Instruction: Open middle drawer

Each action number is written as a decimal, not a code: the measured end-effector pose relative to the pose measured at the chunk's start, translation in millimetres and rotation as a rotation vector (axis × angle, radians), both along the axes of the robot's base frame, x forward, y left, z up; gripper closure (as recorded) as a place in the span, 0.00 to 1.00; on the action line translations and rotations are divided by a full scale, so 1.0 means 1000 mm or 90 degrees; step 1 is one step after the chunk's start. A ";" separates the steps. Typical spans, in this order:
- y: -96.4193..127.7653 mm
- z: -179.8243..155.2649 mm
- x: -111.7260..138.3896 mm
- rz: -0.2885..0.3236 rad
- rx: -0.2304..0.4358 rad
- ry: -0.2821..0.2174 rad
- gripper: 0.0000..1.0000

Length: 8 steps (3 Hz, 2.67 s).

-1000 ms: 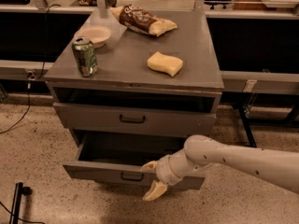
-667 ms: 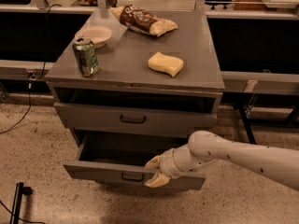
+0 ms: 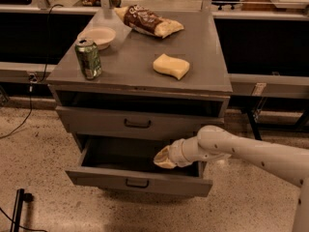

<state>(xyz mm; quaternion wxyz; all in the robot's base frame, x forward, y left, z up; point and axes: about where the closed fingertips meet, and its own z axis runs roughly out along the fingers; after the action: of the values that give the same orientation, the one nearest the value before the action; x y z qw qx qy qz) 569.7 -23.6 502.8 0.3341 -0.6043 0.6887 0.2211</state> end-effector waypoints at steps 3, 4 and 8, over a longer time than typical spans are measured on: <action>-0.014 -0.030 0.008 -0.065 -0.059 -0.040 1.00; -0.022 -0.048 0.011 -0.073 -0.080 -0.057 1.00; -0.050 -0.073 0.007 0.041 -0.109 0.017 1.00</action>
Offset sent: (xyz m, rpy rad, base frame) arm 0.0084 -0.0190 -0.0341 -0.0993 -0.0676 -0.1503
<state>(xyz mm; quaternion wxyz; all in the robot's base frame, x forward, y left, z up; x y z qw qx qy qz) 576.4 -73.8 430.1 0.2650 -0.6493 0.6897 0.1801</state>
